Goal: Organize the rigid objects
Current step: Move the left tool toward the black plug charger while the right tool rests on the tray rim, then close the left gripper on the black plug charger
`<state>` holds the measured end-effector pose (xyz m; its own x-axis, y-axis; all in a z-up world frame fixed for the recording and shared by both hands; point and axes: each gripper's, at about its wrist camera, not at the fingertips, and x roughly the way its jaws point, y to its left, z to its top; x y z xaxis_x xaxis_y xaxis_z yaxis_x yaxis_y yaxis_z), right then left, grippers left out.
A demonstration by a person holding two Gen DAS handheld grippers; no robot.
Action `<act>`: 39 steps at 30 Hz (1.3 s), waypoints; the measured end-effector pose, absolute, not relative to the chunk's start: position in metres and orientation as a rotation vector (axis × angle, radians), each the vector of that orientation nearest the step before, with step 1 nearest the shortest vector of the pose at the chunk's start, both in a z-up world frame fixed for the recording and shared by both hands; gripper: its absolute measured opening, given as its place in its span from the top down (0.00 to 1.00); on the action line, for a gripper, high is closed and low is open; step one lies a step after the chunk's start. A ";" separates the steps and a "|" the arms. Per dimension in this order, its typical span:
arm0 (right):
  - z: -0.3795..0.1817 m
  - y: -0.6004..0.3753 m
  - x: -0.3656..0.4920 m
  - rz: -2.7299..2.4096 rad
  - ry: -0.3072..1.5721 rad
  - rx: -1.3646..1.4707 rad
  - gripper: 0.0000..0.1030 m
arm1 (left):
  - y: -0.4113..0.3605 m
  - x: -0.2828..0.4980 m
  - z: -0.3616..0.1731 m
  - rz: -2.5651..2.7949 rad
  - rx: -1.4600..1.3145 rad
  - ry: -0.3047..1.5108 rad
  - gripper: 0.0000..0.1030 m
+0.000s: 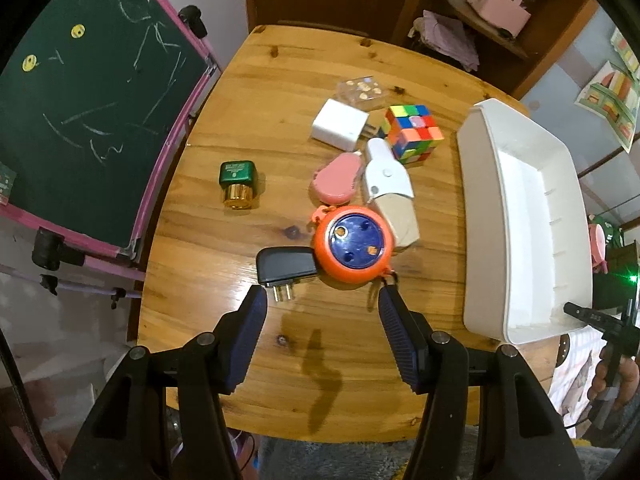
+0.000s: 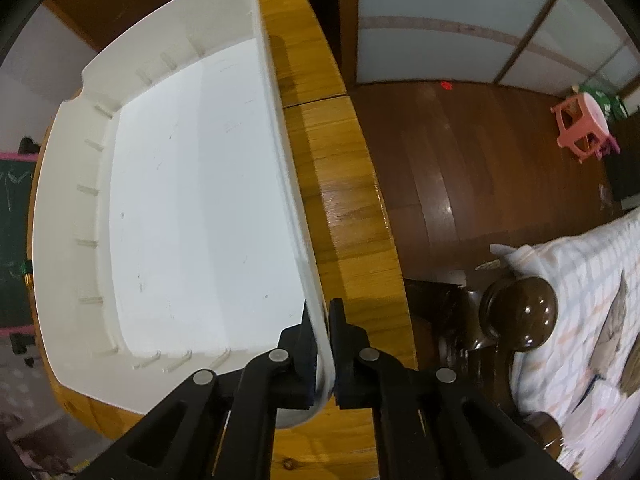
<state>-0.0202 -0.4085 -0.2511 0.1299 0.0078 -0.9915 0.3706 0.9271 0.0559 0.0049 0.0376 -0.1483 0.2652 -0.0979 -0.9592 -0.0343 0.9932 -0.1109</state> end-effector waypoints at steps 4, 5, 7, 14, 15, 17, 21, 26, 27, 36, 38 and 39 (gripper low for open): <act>-0.251 -0.408 -0.020 -0.295 1.425 0.334 0.95 | 0.047 0.012 -0.156 -0.027 -0.104 1.310 0.40; -0.251 -0.408 -0.020 -0.299 1.425 0.338 0.95 | 0.049 0.013 -0.158 -0.021 -0.101 1.312 0.40; -0.251 -0.409 -0.021 -0.313 1.422 0.352 0.95 | 0.055 0.016 -0.162 -0.007 -0.096 1.315 0.40; -0.253 -0.412 -0.022 -0.352 1.423 0.385 0.94 | 0.077 0.025 -0.186 -0.006 -0.158 1.359 0.40; -0.253 -0.412 -0.022 -0.355 1.424 0.383 0.93 | 0.078 0.025 -0.190 -0.004 -0.159 1.361 0.40; -0.253 -0.412 -0.021 -0.361 1.426 0.385 0.93 | 0.084 0.027 -0.199 -0.004 -0.167 1.367 0.40; -0.253 -0.412 -0.021 -0.367 1.429 0.384 0.93 | 0.089 0.029 -0.218 -0.065 -0.195 1.384 0.40; -0.252 -0.410 -0.019 -0.374 1.440 0.375 0.92 | 0.079 0.032 -0.230 -0.156 -0.057 1.369 0.39; -0.252 -0.410 -0.019 -0.377 1.442 0.374 0.92 | 0.077 0.034 -0.232 -0.180 -0.040 1.373 0.39; -0.250 -0.409 -0.019 -0.396 1.441 0.381 0.91 | 0.046 0.042 -0.246 -0.361 0.062 1.413 0.34; -0.250 -0.409 -0.019 -0.402 1.440 0.385 0.91 | 0.044 0.044 -0.248 -0.351 0.068 1.408 0.32; -0.249 -0.409 -0.019 -0.406 1.439 0.387 0.91 | 0.044 0.046 -0.248 -0.341 0.064 1.410 0.31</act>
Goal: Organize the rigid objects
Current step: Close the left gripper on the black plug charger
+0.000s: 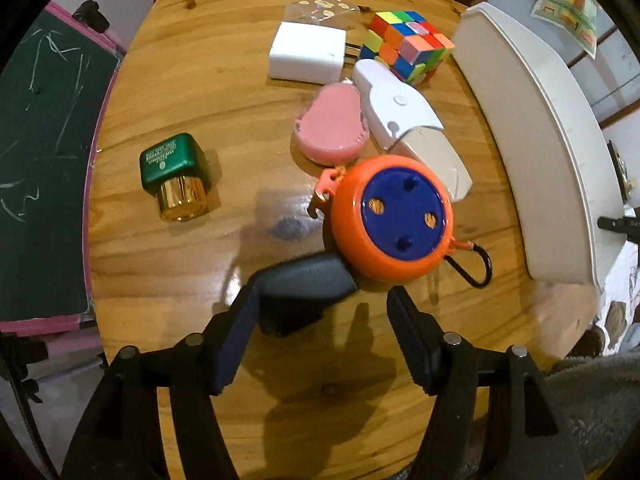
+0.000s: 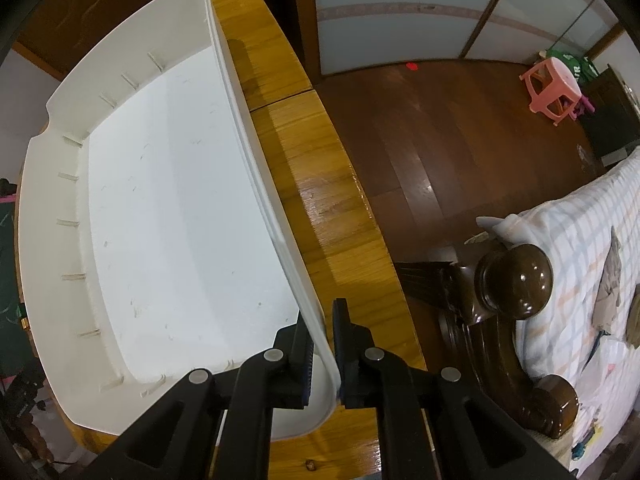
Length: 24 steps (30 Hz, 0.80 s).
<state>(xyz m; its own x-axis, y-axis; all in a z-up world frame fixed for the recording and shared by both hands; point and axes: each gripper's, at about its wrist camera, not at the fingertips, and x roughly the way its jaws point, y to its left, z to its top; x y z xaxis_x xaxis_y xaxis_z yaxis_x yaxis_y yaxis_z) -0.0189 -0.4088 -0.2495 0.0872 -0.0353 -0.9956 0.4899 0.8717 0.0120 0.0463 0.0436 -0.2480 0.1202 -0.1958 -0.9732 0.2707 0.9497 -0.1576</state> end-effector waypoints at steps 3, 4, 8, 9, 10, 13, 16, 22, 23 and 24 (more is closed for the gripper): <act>-0.249 -0.409 -0.019 -0.411 1.439 0.387 0.91 | 0.049 0.056 -0.253 -0.288 0.030 1.443 0.31; -0.249 -0.409 -0.019 -0.413 1.438 0.387 0.91 | 0.050 0.057 -0.255 -0.266 0.019 1.456 0.31; -0.249 -0.408 -0.019 -0.420 1.438 0.388 0.90 | 0.048 0.056 -0.262 -0.202 0.029 1.471 0.31; -0.249 -0.408 -0.019 -0.421 1.438 0.389 0.90 | 0.045 0.054 -0.262 -0.195 0.047 1.463 0.31; -0.249 -0.408 -0.019 -0.422 1.438 0.390 0.90 | 0.043 0.052 -0.262 -0.192 0.061 1.457 0.31; -0.249 -0.408 -0.019 -0.425 1.438 0.390 0.90 | 0.035 0.047 -0.266 -0.165 0.120 1.459 0.31; -0.249 -0.408 -0.019 -0.426 1.439 0.387 0.90 | 0.031 0.044 -0.275 -0.138 0.115 1.480 0.31; -0.249 -0.408 -0.019 -0.425 1.439 0.384 0.90 | 0.024 0.045 -0.274 -0.115 0.143 1.457 0.31; -0.249 -0.408 -0.019 -0.425 1.438 0.384 0.90 | 0.021 0.044 -0.273 -0.114 0.153 1.450 0.31; -0.249 -0.408 -0.019 -0.425 1.438 0.385 0.90 | 0.017 0.040 -0.271 -0.113 0.161 1.445 0.31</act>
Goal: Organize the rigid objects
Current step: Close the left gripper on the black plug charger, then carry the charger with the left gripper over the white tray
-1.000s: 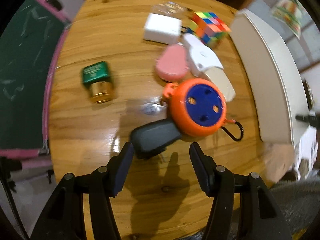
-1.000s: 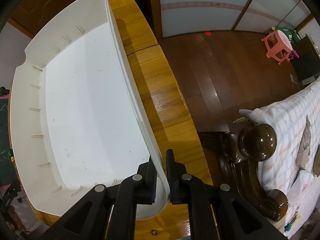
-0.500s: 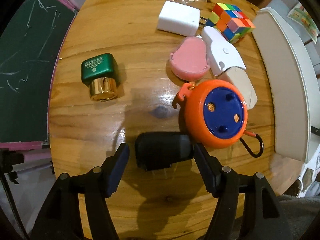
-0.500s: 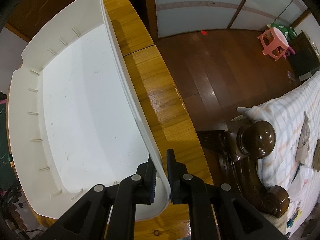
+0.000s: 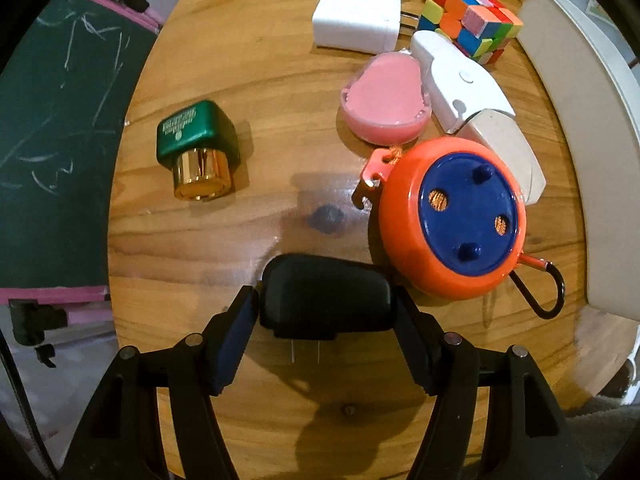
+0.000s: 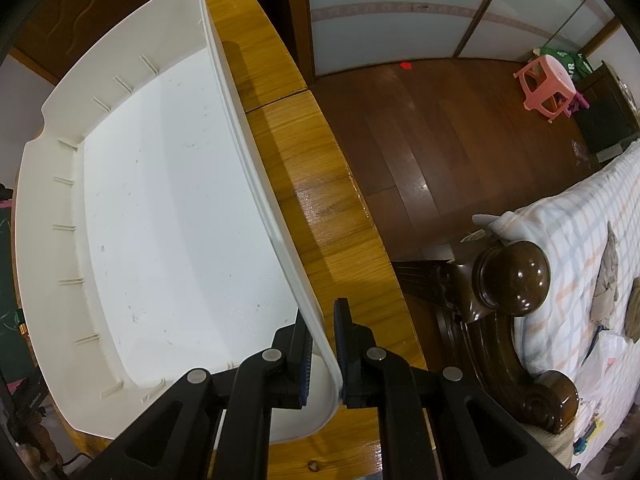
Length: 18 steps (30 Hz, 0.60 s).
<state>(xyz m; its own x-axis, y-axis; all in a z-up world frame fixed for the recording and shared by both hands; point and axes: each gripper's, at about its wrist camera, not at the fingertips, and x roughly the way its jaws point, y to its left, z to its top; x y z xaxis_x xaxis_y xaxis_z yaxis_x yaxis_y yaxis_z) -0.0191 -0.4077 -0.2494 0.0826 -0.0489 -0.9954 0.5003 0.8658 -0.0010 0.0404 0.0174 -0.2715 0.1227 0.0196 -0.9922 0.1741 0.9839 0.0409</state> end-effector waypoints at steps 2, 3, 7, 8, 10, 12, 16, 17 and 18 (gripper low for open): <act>-0.249 -0.408 -0.019 -0.424 1.438 0.386 0.90 | 0.013 0.040 -0.271 -0.117 0.171 1.439 0.32; -0.250 -0.408 -0.019 -0.424 1.438 0.386 0.90 | 0.011 0.040 -0.270 -0.118 0.172 1.437 0.34; -0.252 -0.408 -0.018 -0.423 1.444 0.388 0.90 | 0.013 0.036 -0.267 -0.087 0.172 1.442 0.36; -0.253 -0.408 -0.018 -0.423 1.449 0.390 0.90 | 0.012 0.036 -0.266 -0.074 0.173 1.443 0.36; -0.256 -0.407 -0.018 -0.414 1.460 0.398 0.92 | 0.011 0.033 -0.264 -0.054 0.178 1.441 0.36; -0.256 -0.405 -0.018 -0.415 1.458 0.379 0.92 | 0.021 0.038 -0.260 -0.044 0.176 1.430 0.36; -0.256 -0.406 -0.018 -0.410 1.454 0.374 0.94 | 0.016 0.035 -0.240 -0.038 0.191 1.403 0.36; -0.257 -0.406 -0.019 -0.407 1.451 0.375 0.94 | 0.014 0.034 -0.234 -0.038 0.198 1.397 0.36; -0.256 -0.406 -0.019 -0.403 1.447 0.374 0.94 | 0.012 0.033 -0.228 -0.042 0.200 1.392 0.36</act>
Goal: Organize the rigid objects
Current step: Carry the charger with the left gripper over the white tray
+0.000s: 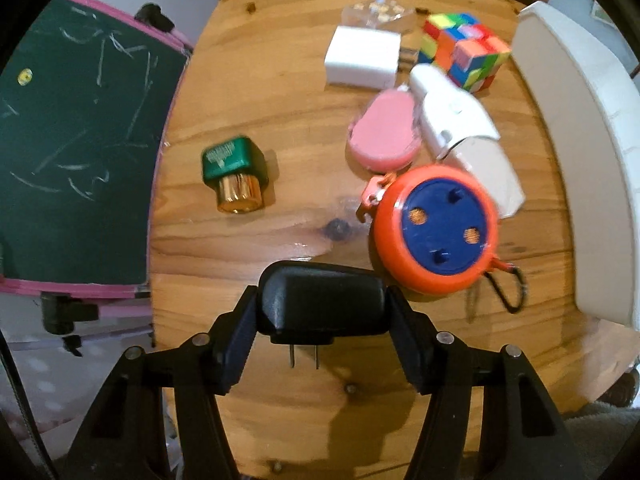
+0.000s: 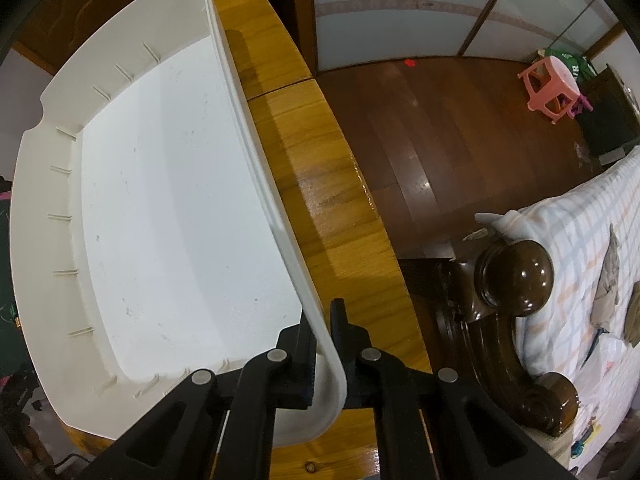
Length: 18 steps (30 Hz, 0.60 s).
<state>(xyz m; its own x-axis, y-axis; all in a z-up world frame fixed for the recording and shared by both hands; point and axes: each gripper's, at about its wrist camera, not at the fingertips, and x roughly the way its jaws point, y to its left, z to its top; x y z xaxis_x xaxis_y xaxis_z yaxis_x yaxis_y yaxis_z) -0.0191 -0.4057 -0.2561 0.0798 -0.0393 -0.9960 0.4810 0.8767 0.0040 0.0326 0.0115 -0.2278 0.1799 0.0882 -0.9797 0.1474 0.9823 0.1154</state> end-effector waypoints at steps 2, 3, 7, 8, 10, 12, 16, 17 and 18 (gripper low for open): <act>-0.255 -0.405 -0.020 -0.397 1.443 0.370 0.95 | 0.007 0.029 -0.213 -0.055 0.205 1.380 0.36; -0.255 -0.405 -0.020 -0.395 1.442 0.371 0.95 | 0.002 0.027 -0.203 -0.061 0.215 1.372 0.36; -0.255 -0.409 -0.022 -0.384 1.435 0.402 0.95 | -0.012 0.036 -0.175 -0.112 0.228 1.330 0.36; -0.256 -0.410 -0.022 -0.382 1.434 0.405 0.95 | -0.017 0.036 -0.169 -0.126 0.232 1.319 0.36; -0.256 -0.410 -0.022 -0.374 1.431 0.404 0.95 | -0.036 0.042 -0.153 -0.173 0.242 1.294 0.36; -0.255 -0.411 -0.023 -0.365 1.425 0.404 0.95 | -0.054 0.041 -0.141 -0.214 0.252 1.273 0.36; -0.255 -0.412 -0.022 -0.350 1.419 0.401 0.95 | -0.094 0.038 -0.115 -0.303 0.260 1.255 0.36; -0.256 -0.413 -0.023 -0.348 1.417 0.400 0.95 | -0.105 0.038 -0.110 -0.330 0.258 1.254 0.36; -0.255 -0.413 -0.023 -0.343 1.413 0.394 0.95 | -0.112 0.038 -0.107 -0.347 0.258 1.253 0.36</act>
